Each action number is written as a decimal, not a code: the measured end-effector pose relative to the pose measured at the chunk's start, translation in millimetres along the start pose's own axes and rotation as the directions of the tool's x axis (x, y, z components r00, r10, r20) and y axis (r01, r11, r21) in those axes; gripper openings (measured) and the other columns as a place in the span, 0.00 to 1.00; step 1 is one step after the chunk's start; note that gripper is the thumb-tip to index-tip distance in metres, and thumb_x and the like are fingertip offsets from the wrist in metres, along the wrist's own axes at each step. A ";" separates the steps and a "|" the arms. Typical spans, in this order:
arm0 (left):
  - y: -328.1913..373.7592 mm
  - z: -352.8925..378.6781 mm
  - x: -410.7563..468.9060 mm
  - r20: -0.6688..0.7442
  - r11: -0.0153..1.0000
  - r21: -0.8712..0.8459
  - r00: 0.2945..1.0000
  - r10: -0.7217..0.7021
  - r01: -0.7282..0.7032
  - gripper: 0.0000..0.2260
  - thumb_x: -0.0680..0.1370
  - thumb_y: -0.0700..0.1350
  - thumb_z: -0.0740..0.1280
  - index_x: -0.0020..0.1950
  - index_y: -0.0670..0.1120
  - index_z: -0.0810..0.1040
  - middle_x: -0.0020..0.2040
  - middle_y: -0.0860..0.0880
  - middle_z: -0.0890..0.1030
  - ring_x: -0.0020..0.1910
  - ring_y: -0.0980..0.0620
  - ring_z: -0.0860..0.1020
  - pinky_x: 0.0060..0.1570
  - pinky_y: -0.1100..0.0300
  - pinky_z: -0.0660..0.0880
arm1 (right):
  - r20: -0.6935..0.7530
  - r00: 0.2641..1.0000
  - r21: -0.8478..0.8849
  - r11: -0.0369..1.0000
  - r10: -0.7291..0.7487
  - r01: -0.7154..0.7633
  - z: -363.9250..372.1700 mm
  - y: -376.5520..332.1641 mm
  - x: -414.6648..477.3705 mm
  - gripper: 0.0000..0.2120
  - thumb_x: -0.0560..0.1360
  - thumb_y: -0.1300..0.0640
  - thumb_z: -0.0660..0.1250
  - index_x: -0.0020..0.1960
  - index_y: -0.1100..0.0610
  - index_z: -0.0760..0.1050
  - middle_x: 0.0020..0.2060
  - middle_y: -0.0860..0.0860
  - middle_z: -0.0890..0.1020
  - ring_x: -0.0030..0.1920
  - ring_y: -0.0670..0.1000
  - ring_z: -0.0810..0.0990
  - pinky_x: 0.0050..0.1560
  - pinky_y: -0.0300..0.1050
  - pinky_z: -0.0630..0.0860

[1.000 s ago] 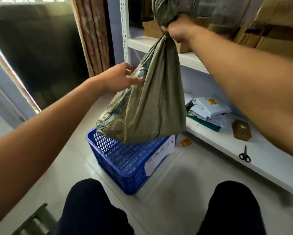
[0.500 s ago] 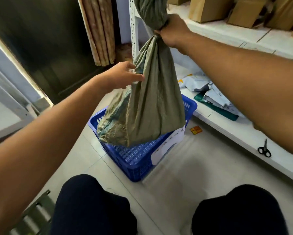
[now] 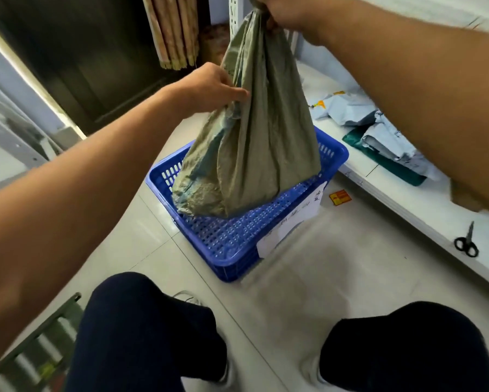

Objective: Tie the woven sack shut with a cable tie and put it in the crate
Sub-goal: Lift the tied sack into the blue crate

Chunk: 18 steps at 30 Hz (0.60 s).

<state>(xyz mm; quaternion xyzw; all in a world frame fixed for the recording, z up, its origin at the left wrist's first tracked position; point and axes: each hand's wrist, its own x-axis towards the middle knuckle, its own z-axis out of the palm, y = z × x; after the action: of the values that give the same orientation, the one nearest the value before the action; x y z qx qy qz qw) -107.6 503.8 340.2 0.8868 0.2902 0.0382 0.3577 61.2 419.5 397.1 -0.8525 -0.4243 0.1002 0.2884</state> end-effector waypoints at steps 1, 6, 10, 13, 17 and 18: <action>-2.2 2.8 4.5 -0.004 1.000 0.001 1.000 -0.003 0.003 0.19 0.76 0.57 0.72 0.54 0.41 0.83 0.47 0.47 0.81 0.44 0.51 0.77 0.48 0.55 0.75 | -0.016 1.000 0.034 0.999 -0.003 0.003 2.7 -0.3 0.2 0.15 0.84 0.57 0.53 0.39 0.48 0.65 0.37 0.47 0.70 0.36 0.43 0.69 0.42 0.38 0.71; -22.9 33.2 19.4 0.056 0.988 0.151 0.998 -0.039 0.030 0.15 0.79 0.57 0.68 0.50 0.45 0.81 0.45 0.48 0.80 0.41 0.51 0.76 0.40 0.58 0.71 | -0.110 0.992 0.179 0.980 -0.065 0.084 25.7 13.2 -0.8 0.10 0.81 0.59 0.62 0.42 0.51 0.75 0.36 0.45 0.74 0.37 0.42 0.71 0.41 0.39 0.69; -47.7 66.0 23.7 0.063 0.987 0.162 0.998 -0.024 0.013 0.11 0.79 0.54 0.69 0.50 0.47 0.80 0.44 0.48 0.80 0.41 0.50 0.76 0.40 0.58 0.70 | -0.102 0.995 0.058 0.998 0.016 -0.010 49.5 40.7 -3.0 0.14 0.80 0.57 0.62 0.60 0.59 0.82 0.53 0.60 0.82 0.51 0.49 0.72 0.48 0.42 0.67; -71.5 93.6 22.6 0.110 0.979 0.202 0.994 0.006 -0.028 0.08 0.78 0.51 0.69 0.50 0.47 0.79 0.50 0.48 0.81 0.40 0.54 0.76 0.39 0.60 0.71 | -0.066 0.997 -0.017 0.999 0.047 -0.048 73.1 61.9 -0.1 0.14 0.78 0.55 0.63 0.59 0.58 0.82 0.54 0.61 0.81 0.58 0.52 0.76 0.59 0.50 0.74; -93.9 130.4 -5.4 0.086 0.951 0.305 0.996 0.028 -0.053 0.09 0.79 0.48 0.66 0.56 0.47 0.76 0.50 0.49 0.74 0.48 0.46 0.78 0.46 0.56 0.73 | 0.089 0.988 -0.108 0.988 0.123 -0.114 118.2 95.9 -8.4 0.13 0.79 0.62 0.61 0.60 0.62 0.79 0.59 0.64 0.80 0.59 0.57 0.79 0.54 0.49 0.72; -97.2 139.5 -17.4 0.147 0.946 0.311 0.988 0.043 -0.088 0.07 0.79 0.46 0.64 0.54 0.46 0.78 0.46 0.49 0.78 0.47 0.45 0.80 0.43 0.58 0.73 | 0.110 0.979 -0.111 0.980 0.174 -0.162 131.6 105.6 -11.7 0.16 0.79 0.61 0.61 0.64 0.65 0.78 0.62 0.66 0.79 0.62 0.62 0.79 0.56 0.51 0.73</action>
<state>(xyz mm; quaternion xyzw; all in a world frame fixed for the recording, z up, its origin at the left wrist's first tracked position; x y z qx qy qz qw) -131.0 464.9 175.4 0.9423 0.2374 -0.0584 0.2285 69.6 413.8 228.3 -0.8914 -0.3717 0.1532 0.2093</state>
